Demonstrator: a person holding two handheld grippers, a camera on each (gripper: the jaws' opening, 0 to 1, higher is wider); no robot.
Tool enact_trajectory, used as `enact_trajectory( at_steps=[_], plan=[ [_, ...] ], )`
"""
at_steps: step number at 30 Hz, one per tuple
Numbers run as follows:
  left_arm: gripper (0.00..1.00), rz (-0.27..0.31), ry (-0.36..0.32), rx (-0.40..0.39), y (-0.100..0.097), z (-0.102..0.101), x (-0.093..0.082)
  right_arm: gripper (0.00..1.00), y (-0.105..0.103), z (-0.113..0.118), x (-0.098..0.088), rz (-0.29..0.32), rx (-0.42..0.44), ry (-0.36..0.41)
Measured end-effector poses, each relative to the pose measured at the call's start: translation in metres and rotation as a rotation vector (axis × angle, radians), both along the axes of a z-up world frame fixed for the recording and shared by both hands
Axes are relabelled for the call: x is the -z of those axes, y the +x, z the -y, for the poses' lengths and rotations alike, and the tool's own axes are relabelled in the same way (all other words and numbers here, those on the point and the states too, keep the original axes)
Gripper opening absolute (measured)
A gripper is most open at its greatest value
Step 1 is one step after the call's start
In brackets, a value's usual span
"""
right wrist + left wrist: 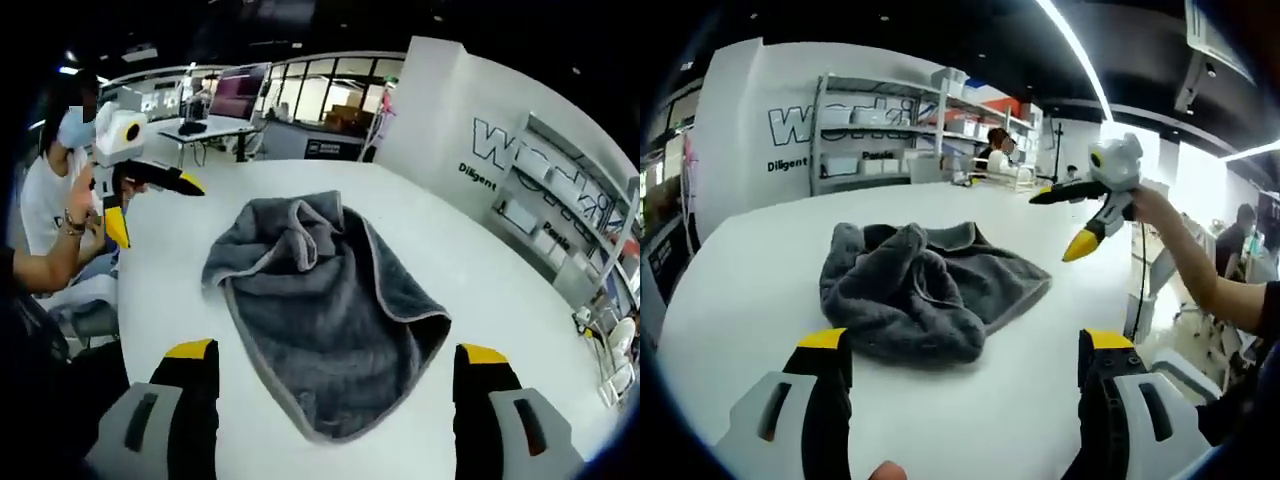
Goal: Open the folded towel by lifting each exposed corner and separating the folded layers until the towel lies flat within the target outline without major curled edges
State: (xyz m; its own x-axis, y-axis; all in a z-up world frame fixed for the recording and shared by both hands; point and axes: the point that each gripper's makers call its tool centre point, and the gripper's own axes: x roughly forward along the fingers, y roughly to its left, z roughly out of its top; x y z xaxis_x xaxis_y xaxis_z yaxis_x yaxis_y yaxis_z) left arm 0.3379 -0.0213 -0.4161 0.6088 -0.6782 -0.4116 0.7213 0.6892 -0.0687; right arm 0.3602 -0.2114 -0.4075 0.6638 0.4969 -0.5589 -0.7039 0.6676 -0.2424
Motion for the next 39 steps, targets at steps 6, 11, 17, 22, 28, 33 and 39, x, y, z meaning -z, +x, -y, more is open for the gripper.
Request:
enact_trajectory(
  at_steps=[6, 11, 17, 22, 28, 33, 39],
  plan=[
    [0.88, -0.013, -0.023, 0.013, 0.015, 0.033, 0.001, 0.99, -0.018, -0.007, 0.012, 0.010, -0.056, -0.009],
    [0.86, -0.011, -0.022, -0.015, 0.031, 0.048, 0.008, 0.99, -0.011, -0.004, 0.014, 0.011, -0.052, 0.011],
    [0.79, 0.028, 0.051, 0.001, 0.051, 0.068, 0.033, 0.99, -0.009, 0.001, 0.017, 0.012, -0.038, 0.039],
    [0.71, 0.018, -0.006, -0.042, 0.072, 0.071, 0.037, 0.99, -0.014, 0.001, 0.020, 0.002, -0.043, 0.053],
    [0.56, 0.013, -0.014, -0.102, 0.094, 0.063, 0.040, 0.97, -0.015, -0.002, 0.024, -0.009, -0.052, 0.063],
    [0.38, 0.034, 0.004, -0.129, 0.105, 0.058, 0.047, 0.97, -0.016, -0.004, 0.027, -0.012, -0.049, 0.074],
    [0.29, 0.070, -0.004, -0.148, 0.117, 0.057, 0.048, 0.97, -0.017, -0.006, 0.035, -0.021, -0.060, 0.062]
  ],
)
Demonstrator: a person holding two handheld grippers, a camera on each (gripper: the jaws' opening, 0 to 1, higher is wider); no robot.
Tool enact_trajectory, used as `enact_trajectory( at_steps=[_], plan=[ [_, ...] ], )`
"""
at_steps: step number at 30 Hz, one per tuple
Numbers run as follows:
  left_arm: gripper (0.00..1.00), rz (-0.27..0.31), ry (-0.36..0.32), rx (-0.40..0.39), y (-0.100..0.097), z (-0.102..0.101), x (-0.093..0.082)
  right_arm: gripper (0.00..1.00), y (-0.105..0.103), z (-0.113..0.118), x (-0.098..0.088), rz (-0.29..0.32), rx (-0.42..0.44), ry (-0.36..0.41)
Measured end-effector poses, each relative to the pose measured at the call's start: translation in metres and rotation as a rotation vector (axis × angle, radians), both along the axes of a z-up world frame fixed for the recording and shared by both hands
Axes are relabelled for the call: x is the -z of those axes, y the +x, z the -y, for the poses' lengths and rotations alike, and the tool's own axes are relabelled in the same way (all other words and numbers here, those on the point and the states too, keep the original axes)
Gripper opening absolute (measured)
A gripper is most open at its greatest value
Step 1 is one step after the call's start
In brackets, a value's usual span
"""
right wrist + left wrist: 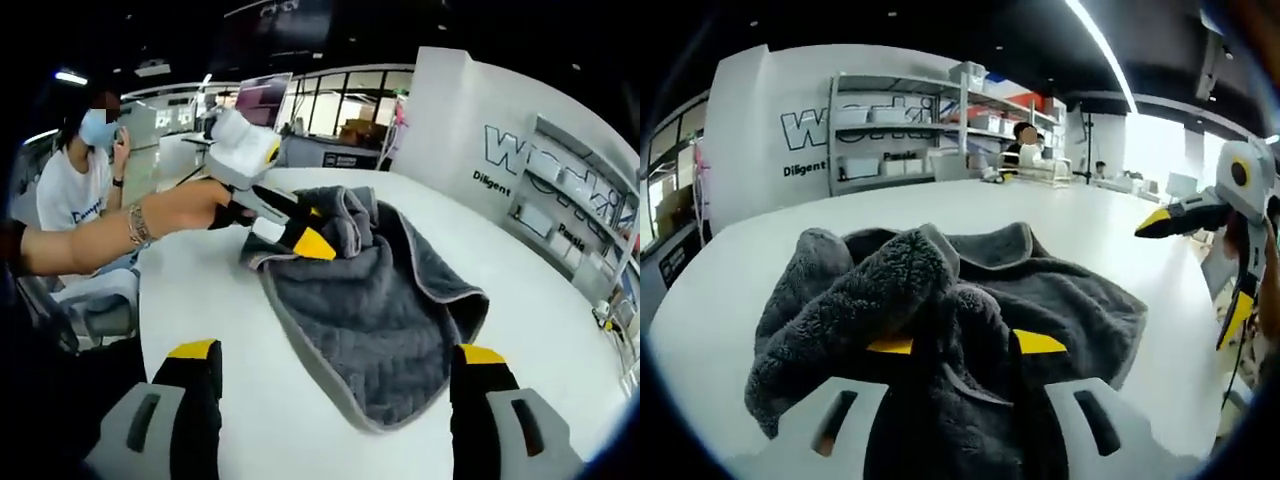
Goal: Open the folded towel by lifting each exposed corner and separating the folded layers until the towel lies flat within the target outline without major curled edges
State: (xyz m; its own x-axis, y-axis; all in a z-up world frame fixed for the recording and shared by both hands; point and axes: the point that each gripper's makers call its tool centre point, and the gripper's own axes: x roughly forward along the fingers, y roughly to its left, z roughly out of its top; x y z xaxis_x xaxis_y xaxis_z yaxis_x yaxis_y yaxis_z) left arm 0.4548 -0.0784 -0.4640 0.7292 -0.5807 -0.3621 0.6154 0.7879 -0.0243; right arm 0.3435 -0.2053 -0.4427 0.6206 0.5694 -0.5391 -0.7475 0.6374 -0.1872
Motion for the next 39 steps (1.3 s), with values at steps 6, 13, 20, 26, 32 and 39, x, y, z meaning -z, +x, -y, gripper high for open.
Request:
enact_trajectory(
  at_steps=[6, 13, 20, 26, 32, 39],
  plan=[
    [0.09, 0.044, 0.008, 0.025, -0.001, 0.005, 0.001, 0.96, -0.002, -0.002, 0.005, -0.015, -0.014, 0.001],
    [0.05, 0.033, -0.064, 0.054, -0.005, 0.013, -0.007, 0.95, -0.003, 0.002, 0.003, -0.011, -0.002, 0.018],
    [0.04, 0.107, -0.176, 0.088, -0.020, 0.010, -0.048, 0.95, 0.000, 0.009, 0.005, -0.021, 0.016, 0.023],
    [0.04, 0.179, -0.211, 0.028, -0.022, -0.023, -0.086, 0.95, 0.000, 0.008, 0.004, -0.024, 0.008, 0.025],
    [0.04, 0.223, -0.261, -0.041, -0.027, -0.069, -0.112, 0.95, 0.002, 0.009, 0.004, -0.023, 0.015, 0.021],
    [0.04, 0.252, -0.329, -0.102, -0.030, -0.117, -0.135, 0.95, 0.007, 0.009, 0.005, -0.028, 0.025, 0.008]
  ],
)
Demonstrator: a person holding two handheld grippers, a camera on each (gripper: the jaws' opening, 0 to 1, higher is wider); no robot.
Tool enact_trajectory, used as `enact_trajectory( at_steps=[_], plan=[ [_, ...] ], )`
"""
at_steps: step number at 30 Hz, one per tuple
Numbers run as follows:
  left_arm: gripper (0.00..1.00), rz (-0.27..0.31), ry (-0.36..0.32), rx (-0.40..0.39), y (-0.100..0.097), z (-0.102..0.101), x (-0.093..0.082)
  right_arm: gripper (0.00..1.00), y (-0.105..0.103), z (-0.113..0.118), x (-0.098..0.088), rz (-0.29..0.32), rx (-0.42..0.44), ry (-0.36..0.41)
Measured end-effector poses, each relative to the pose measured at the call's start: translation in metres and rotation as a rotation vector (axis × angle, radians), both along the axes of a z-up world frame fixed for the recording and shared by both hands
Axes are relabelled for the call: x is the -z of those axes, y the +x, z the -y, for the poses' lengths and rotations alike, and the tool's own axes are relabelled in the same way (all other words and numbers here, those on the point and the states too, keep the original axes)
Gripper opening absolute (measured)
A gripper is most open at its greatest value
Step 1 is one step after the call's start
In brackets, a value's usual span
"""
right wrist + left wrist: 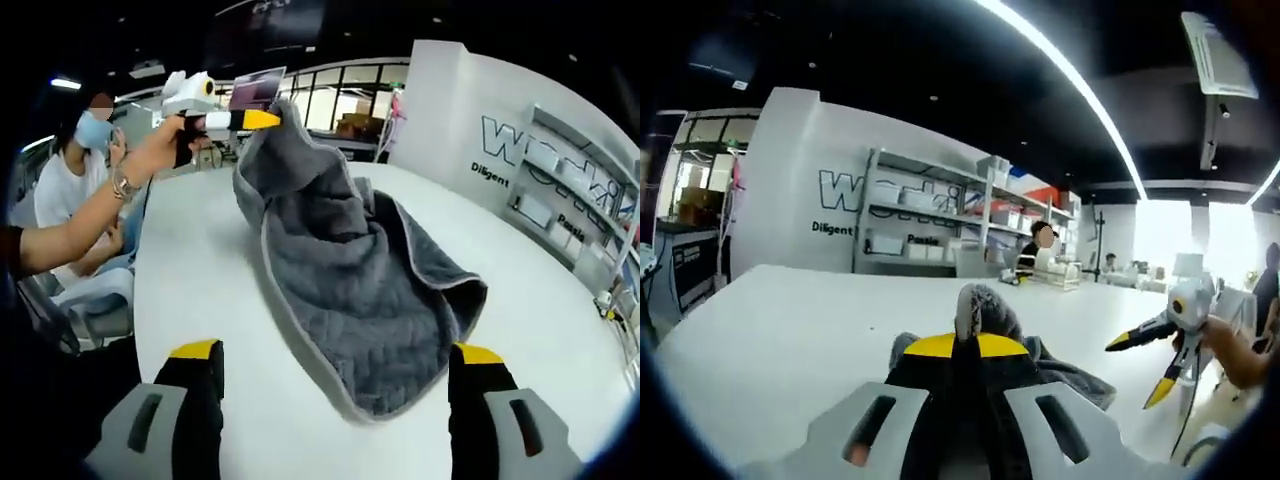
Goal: Open the folded towel by lifting each exposed corner and separating the folded layers until the towel lies flat within the target outline without major curled edges
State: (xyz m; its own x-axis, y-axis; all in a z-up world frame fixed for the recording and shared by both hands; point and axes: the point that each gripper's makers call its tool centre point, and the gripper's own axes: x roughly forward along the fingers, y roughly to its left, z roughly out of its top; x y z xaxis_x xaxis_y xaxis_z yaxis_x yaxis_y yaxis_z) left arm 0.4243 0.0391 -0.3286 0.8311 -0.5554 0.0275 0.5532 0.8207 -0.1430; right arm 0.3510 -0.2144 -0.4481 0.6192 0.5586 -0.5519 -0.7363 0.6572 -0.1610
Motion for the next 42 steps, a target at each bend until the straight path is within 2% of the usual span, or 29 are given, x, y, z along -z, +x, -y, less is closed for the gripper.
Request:
enact_trajectory(
  at_steps=[4, 10, 13, 15, 20, 22, 28, 34, 42],
  plan=[
    [0.04, 0.001, -0.031, -0.011, 0.001, -0.017, -0.005, 0.92, 0.002, -0.001, 0.002, -0.004, 0.001, -0.003],
    [0.04, -0.011, -0.054, -0.020, 0.001, -0.026, 0.003, 0.75, 0.003, -0.013, 0.017, -0.047, -0.030, -0.021],
    [0.04, -0.017, -0.067, -0.019, 0.002, -0.028, 0.006, 0.58, 0.001, -0.025, 0.028, -0.092, -0.068, -0.003],
    [0.04, -0.027, -0.065, -0.028, 0.003, -0.031, 0.009, 0.52, 0.001, -0.030, 0.035, -0.119, -0.083, -0.006],
    [0.04, -0.036, -0.088, -0.034, -0.001, -0.040, 0.012, 0.29, 0.005, -0.033, 0.043, -0.133, -0.096, 0.003],
    [0.04, -0.038, -0.086, -0.039, -0.001, -0.044, 0.014, 0.25, 0.007, -0.032, 0.046, -0.138, -0.093, 0.006],
    [0.04, -0.048, -0.106, -0.051, -0.002, -0.057, 0.017, 0.01, 0.007, -0.024, 0.053, -0.163, -0.080, 0.021],
    [0.04, -0.068, -0.131, -0.073, -0.005, -0.075, 0.022, 0.00, 0.002, -0.022, 0.052, -0.152, -0.086, 0.018],
    [0.04, -0.066, -0.126, -0.150, -0.009, -0.115, 0.031, 0.00, -0.002, -0.010, 0.046, -0.124, -0.078, -0.016]
  ],
)
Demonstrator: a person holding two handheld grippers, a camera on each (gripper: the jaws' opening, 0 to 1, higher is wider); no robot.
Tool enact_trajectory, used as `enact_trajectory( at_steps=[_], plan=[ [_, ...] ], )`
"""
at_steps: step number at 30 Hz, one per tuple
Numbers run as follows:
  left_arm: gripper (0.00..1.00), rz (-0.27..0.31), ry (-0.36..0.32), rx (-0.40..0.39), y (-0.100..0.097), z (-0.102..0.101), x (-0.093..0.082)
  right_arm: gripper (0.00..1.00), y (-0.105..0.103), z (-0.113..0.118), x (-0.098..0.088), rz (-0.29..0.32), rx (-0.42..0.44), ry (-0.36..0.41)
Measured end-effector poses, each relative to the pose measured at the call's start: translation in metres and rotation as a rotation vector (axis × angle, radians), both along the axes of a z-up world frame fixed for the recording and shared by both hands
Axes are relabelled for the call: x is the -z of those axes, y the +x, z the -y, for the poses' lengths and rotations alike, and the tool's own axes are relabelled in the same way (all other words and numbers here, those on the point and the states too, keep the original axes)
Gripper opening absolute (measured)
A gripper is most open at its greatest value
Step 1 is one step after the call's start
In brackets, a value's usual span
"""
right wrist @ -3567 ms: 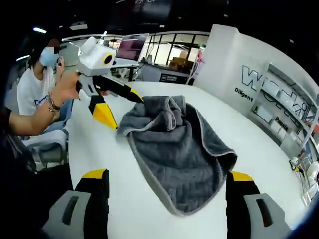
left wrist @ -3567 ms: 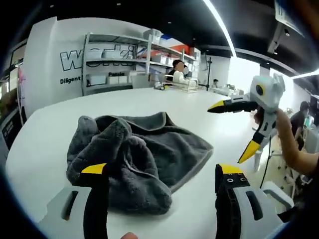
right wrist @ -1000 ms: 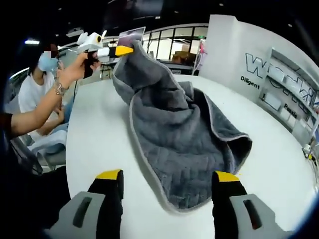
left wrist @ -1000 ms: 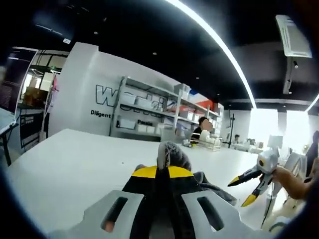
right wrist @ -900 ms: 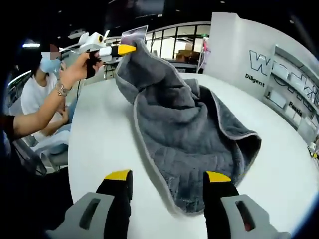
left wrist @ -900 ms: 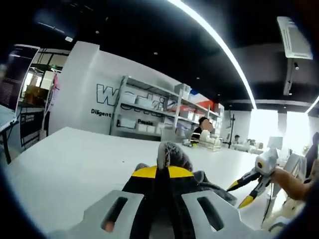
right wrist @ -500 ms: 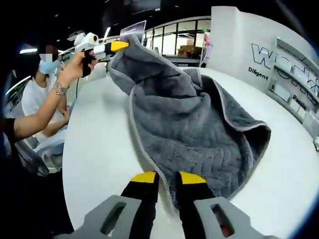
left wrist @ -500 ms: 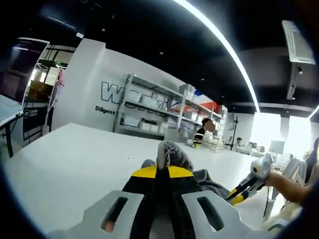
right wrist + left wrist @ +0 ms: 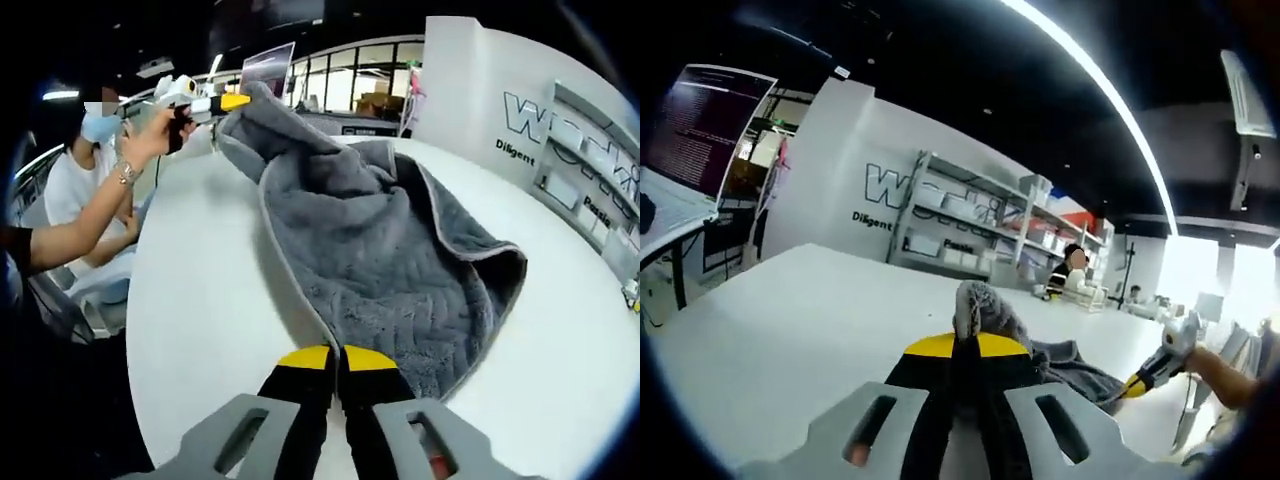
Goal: Open the folded towel by lifting each exposed corner and separating the folded layers until the towel lies flat within the target outline without major curled edges
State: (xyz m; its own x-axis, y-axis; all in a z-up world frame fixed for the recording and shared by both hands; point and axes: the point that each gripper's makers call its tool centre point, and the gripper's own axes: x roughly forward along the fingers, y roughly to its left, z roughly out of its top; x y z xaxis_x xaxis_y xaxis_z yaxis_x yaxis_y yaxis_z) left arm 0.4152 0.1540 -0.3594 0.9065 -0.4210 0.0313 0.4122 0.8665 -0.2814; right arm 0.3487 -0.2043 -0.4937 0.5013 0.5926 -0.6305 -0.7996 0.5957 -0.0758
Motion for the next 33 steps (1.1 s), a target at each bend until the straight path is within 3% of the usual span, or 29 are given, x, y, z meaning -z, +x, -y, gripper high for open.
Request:
enact_trajectory(
  at_steps=[8, 22, 26, 31, 33],
  plan=[
    [0.04, -0.006, -0.051, -0.067, -0.007, -0.044, 0.009, 0.00, -0.005, 0.016, -0.004, 0.025, 0.006, -0.042],
    [0.04, -0.125, 0.096, -0.179, 0.009, -0.083, 0.051, 0.00, -0.015, 0.041, 0.001, 0.010, -0.017, -0.153],
    [0.04, -0.133, 0.125, -0.217, 0.008, -0.094, 0.056, 0.00, -0.018, 0.055, 0.002, 0.001, -0.007, -0.178],
    [0.04, -0.136, 0.102, -0.244, 0.004, -0.103, 0.058, 0.00, -0.018, 0.070, 0.002, -0.007, 0.016, -0.196],
    [0.05, -0.157, 0.157, -0.279, 0.002, -0.111, 0.065, 0.00, -0.018, 0.072, 0.003, -0.011, 0.016, -0.199]
  ],
)
